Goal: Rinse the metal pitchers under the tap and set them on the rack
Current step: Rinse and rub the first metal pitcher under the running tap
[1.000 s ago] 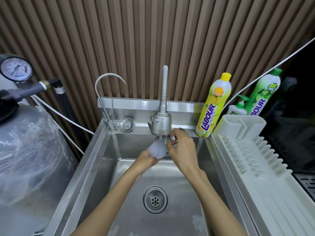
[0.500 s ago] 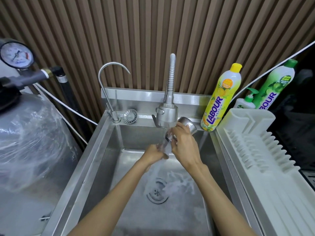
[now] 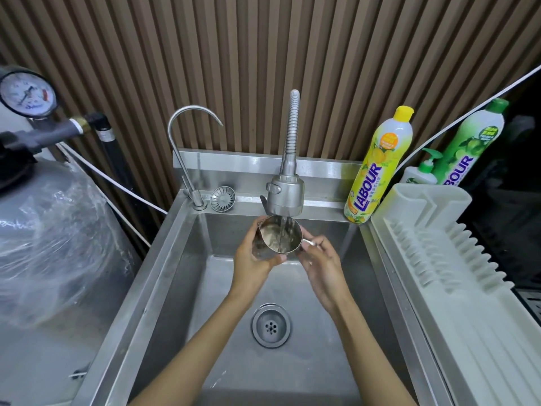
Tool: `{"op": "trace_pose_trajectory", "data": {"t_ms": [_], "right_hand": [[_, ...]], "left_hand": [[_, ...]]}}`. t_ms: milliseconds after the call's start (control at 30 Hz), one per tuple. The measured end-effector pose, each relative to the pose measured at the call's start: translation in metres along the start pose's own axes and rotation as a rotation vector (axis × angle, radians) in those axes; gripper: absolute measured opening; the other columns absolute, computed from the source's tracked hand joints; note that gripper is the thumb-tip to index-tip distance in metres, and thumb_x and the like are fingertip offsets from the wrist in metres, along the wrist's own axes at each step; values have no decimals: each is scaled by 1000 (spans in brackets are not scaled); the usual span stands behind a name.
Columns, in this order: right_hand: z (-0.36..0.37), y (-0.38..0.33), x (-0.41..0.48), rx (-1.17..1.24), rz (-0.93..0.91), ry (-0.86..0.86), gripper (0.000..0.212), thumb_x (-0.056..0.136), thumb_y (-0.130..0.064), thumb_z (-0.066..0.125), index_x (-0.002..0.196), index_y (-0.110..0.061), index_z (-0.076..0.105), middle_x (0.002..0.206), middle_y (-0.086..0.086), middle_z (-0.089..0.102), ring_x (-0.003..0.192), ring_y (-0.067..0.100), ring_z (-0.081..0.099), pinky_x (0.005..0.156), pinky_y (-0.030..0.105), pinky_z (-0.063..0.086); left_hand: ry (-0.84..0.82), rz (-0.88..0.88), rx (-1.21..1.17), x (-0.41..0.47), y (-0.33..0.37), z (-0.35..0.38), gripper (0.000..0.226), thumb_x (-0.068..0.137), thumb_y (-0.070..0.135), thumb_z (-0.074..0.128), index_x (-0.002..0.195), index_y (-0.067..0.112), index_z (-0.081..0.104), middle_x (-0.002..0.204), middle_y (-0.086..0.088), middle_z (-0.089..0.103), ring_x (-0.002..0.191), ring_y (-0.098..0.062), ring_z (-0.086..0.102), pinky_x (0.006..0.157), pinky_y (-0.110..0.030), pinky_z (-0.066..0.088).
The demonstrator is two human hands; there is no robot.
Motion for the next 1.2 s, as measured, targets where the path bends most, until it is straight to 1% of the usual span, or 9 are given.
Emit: {"op": "trace_pose_trajectory", "data": {"t_ms": [200, 367, 467, 567, 700, 800, 967, 1100, 1200], "right_hand": [[9, 6, -3, 39, 79, -7, 21, 90, -6, 50, 70, -9, 43, 93, 15, 64, 88, 27, 61, 83, 32, 56], [11, -15, -8, -399, 141, 140, 20, 89, -23, 60, 80, -5, 56, 77, 11, 64, 67, 18, 67, 60, 34, 60], [12, -41, -12, -722, 49, 264, 23, 83, -25, 68, 70, -10, 57, 73, 7, 63, 68, 19, 64, 59, 38, 60], [21, -62, -16, -1078, -176, 273, 23, 80, -25, 69, 65, -17, 53, 76, 2, 70, 74, 19, 65, 72, 33, 54], [34, -58, -17, -888, -297, 124, 21, 86, -5, 60, 75, -19, 50, 100, -15, 67, 90, -17, 57, 77, 2, 41], [28, -39, -10, -641, -252, 68, 18, 91, -7, 55, 78, -17, 48, 109, -16, 65, 104, -8, 57, 85, 7, 43], [16, -15, -6, -297, -6, 38, 13, 94, -14, 49, 87, -3, 48, 90, 16, 62, 87, 24, 65, 80, 30, 56], [17, -22, -13, -422, 93, 88, 21, 95, -23, 50, 85, -4, 51, 81, 14, 62, 77, 22, 62, 64, 29, 58], [20, -48, -18, -754, 27, 219, 25, 90, -29, 59, 85, -5, 56, 80, 11, 65, 73, 20, 65, 61, 34, 59]], "left_hand": [[40, 174, 254, -7, 22, -4, 76, 61, 16, 76, 117, 54, 41, 116, 29, 52, 113, -3, 53, 98, -22, 44], [136, 108, 520, -8, 32, -4, 61, 68, 42, 77, 122, 21, 54, 103, 10, 57, 100, -9, 53, 85, -22, 41], [54, -71, 366, -12, 20, -3, 48, 63, 48, 79, 101, 28, 57, 91, 11, 66, 91, -8, 63, 75, -14, 48], [-50, -229, 63, -13, 1, 2, 72, 52, 48, 85, 111, 19, 56, 109, 2, 69, 104, -11, 64, 92, -29, 52], [42, -160, -156, -12, 0, 17, 57, 69, -3, 76, 113, 21, 48, 123, -1, 61, 115, -10, 57, 98, -28, 46], [129, 15, -100, -10, 11, 13, 70, 70, -13, 70, 117, 33, 46, 120, 9, 59, 107, 7, 57, 86, -12, 47], [85, 221, 300, -14, 31, -4, 81, 65, 13, 81, 115, 57, 36, 111, 25, 45, 103, 14, 49, 86, 0, 38], [191, 183, 469, -26, 36, -2, 77, 59, 55, 77, 128, 37, 48, 102, 11, 44, 99, -2, 49, 86, -6, 37], [187, 64, 422, -32, 29, 5, 76, 59, 60, 66, 123, 21, 56, 98, 5, 53, 90, -9, 59, 78, -14, 46]]}}
Point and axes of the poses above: each hand's wrist, its own x-axis towards the middle knuckle, its own z-axis out of the palm, y = z × x, the point moved 3 cm from there along x, towards the middle knuckle
